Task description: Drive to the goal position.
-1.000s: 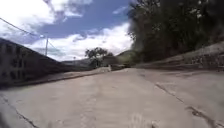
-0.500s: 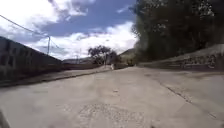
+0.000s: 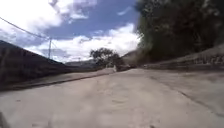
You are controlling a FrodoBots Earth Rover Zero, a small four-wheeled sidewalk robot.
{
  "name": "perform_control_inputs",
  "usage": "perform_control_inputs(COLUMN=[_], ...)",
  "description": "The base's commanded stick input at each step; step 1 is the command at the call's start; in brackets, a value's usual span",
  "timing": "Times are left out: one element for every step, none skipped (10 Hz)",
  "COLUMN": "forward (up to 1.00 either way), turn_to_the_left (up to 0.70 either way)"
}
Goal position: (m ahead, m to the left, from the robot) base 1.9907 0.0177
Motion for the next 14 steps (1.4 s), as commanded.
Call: perform_control_inputs(forward=[1.00, 1.00, 1.00, 1.00, 1.00, 1.00, 1.00, 1.00, 1.00, 1.00, 1.00, 1.00, 1.00, 1.00], turn_to_the_left=[0.00, -0.09, -0.19, -0.27, -0.27, -0.27, 0.00, 0.00, 0.00, 0.00, 0.00, -0.05, -0.15, -0.25])
